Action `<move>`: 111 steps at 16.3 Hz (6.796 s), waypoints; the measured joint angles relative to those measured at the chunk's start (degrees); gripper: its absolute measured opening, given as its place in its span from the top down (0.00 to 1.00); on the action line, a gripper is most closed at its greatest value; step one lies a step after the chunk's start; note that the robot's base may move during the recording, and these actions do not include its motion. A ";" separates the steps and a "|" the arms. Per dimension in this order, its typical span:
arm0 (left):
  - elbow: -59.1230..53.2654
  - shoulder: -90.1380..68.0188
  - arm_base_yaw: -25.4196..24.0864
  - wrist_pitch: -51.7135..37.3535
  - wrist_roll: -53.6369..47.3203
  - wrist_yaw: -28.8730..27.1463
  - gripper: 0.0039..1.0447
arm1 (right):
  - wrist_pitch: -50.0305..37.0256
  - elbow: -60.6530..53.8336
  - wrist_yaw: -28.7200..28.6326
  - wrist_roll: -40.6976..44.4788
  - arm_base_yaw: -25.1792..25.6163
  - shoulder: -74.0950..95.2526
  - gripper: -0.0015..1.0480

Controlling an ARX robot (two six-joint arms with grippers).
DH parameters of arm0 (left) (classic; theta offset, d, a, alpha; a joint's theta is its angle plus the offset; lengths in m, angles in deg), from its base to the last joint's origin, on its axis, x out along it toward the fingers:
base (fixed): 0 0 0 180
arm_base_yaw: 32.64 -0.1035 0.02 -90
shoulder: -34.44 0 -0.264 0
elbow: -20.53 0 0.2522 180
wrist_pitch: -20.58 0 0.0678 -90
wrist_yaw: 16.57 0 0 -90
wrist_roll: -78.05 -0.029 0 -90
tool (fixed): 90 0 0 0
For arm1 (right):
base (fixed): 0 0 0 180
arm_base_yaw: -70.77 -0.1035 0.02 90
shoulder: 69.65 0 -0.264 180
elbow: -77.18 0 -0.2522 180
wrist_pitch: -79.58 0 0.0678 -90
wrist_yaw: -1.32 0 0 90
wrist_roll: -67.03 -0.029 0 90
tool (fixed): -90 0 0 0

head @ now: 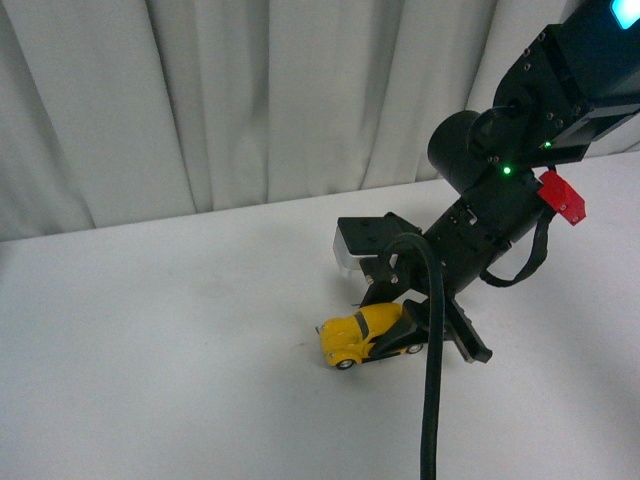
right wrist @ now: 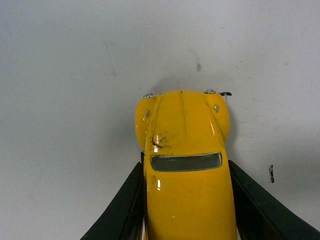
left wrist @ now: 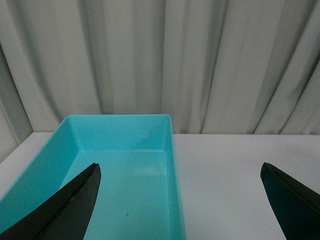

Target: Wind up and store yellow beetle toy

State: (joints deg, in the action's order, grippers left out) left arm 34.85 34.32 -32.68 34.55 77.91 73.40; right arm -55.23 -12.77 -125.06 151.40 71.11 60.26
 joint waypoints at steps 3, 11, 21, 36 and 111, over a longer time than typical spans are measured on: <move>0.00 0.00 0.00 0.00 0.00 0.02 0.06 | -1.07 -1.60 -1.01 2.23 2.05 -0.28 0.60; 0.00 0.00 0.00 0.00 0.00 0.00 0.06 | -0.90 -6.12 -1.84 7.69 10.14 -1.86 0.60; 0.00 0.00 0.00 0.00 0.00 0.00 0.06 | 0.26 -14.86 -1.31 11.69 23.96 -5.70 0.60; 0.00 0.00 0.00 0.00 0.00 0.00 0.06 | 4.42 -15.08 2.49 17.53 25.62 -5.68 0.07; 6.34 -7.87 0.17 14.82 8.74 -4.22 0.06 | -31.21 -75.67 36.41 -83.56 -0.55 -129.76 0.05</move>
State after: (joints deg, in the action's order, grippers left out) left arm 41.19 26.45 -32.50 49.37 86.65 69.18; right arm -86.45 -88.44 -88.65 67.84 70.56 -69.50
